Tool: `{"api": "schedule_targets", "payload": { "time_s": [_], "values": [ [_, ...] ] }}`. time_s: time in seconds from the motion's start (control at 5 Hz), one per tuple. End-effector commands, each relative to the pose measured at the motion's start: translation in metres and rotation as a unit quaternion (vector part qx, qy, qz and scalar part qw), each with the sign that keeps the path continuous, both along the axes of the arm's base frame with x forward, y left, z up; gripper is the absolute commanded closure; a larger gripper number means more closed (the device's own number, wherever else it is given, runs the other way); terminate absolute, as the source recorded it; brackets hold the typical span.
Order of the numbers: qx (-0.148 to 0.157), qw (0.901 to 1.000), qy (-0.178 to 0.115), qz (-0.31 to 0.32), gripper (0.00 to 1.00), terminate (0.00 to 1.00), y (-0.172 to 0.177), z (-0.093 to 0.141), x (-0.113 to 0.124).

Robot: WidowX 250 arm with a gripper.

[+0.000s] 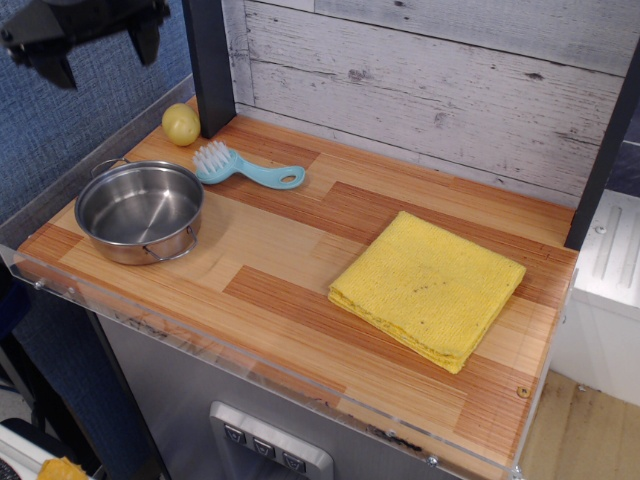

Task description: Move the potato center of the table

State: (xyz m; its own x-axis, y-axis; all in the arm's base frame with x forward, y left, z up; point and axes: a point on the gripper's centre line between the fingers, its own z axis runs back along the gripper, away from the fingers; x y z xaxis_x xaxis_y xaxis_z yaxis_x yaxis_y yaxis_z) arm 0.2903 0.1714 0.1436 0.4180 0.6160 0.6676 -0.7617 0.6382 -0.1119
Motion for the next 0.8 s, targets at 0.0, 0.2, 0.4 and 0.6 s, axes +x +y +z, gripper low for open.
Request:
{"api": "schedule_targets", "payload": {
  "time_s": [0.0, 0.2, 0.4, 0.6],
  "values": [
    [0.018, 0.9996, 0.016, -0.017, 0.0, 0.0, 0.02, -0.023, 0.034],
    [0.016, 0.999, 0.035, -0.024, 0.0, 0.0, 0.029, -0.039, 0.049],
    [0.035, 0.9985, 0.022, -0.036, 0.0, 0.0, 0.038, -0.049, 0.068],
    [0.048, 0.9974, 0.022, -0.049, 0.0, 0.0, 0.042, -0.057, 0.082]
  ]
}}
